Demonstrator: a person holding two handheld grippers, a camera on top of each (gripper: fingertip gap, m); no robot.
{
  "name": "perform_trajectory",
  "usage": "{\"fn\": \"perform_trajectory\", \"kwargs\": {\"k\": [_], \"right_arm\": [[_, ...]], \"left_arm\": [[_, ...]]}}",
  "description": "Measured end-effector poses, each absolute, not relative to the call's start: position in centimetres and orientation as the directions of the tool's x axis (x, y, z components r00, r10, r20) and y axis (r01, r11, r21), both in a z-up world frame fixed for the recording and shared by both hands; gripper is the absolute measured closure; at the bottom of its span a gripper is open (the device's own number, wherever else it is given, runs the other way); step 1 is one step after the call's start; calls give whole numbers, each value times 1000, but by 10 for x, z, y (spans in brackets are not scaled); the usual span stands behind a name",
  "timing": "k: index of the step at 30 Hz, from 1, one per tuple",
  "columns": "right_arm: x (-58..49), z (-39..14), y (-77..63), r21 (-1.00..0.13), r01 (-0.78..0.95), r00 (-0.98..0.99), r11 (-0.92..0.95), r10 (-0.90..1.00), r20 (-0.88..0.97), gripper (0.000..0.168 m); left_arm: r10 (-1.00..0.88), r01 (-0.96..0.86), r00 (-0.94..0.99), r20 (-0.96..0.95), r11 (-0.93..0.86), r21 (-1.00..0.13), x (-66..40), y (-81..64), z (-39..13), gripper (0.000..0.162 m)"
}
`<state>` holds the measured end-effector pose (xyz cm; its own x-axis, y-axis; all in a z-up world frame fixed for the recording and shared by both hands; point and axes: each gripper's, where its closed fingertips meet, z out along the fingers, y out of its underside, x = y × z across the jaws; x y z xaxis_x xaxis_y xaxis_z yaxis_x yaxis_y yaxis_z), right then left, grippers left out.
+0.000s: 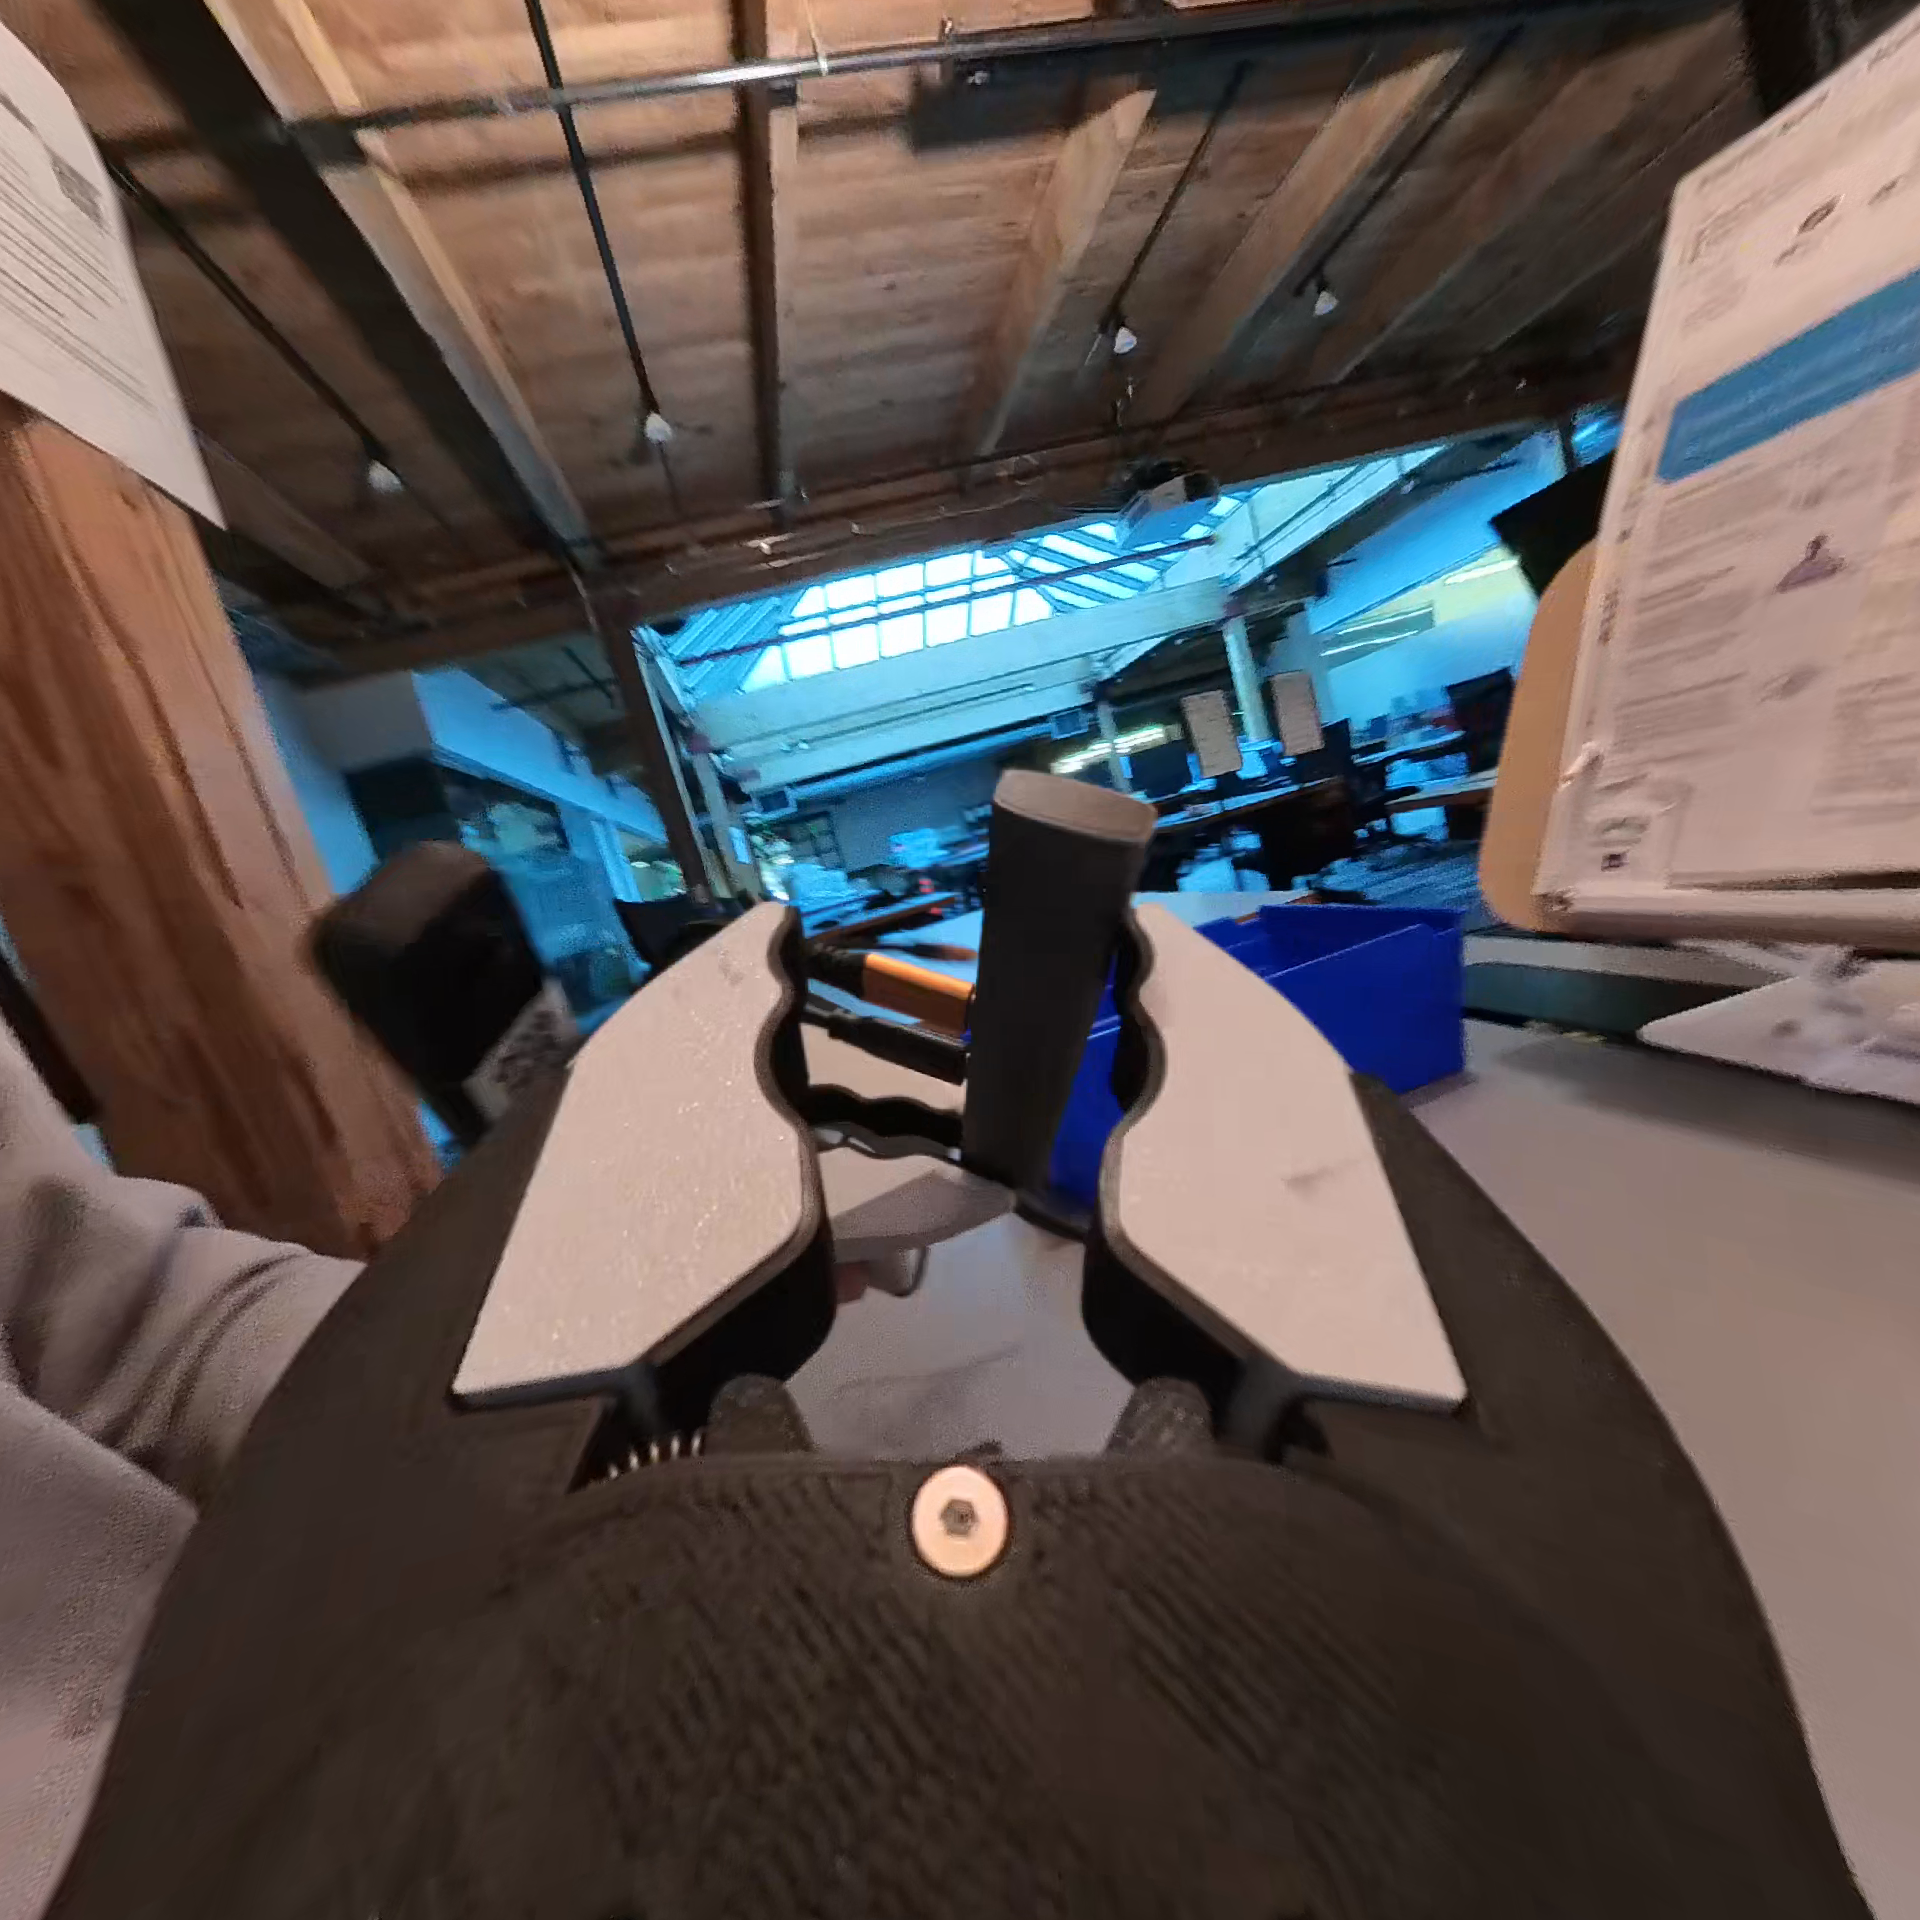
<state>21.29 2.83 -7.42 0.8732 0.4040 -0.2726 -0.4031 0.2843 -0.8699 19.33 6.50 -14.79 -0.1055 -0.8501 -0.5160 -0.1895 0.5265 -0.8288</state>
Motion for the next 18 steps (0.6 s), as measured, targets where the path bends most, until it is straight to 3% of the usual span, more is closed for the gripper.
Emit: {"fn": "perform_trajectory", "kwargs": {"k": [2,5,9,12,15,18], "right_arm": [[214,-67,28,-873,-362,905,326,349,-245,115],[219,-51,14,-812,-400,893,425,378,-243,145],[233,-48,4,-747,-474,865,466,403,-298,146],[235,-47,0,-754,-437,885,490,383,-264,146],[241,-47,0,-766,-406,906,497,326,-269,146],[253,-47,-5,-765,-414,906,493,303,-294,144]], "left_arm": [[-747,-222,-70,-661,658,-720,195,63,-138,153],[-634,-208,-68,-771,765,-610,199,54,-127,153],[-532,-206,-92,-842,837,-507,204,43,-122,153],[-510,-181,-101,-854,854,-489,206,38,-123,153],[-509,-168,-132,-851,857,-487,204,36,-136,142],[-601,-151,-211,-771,799,-582,196,29,-159,130]]}}
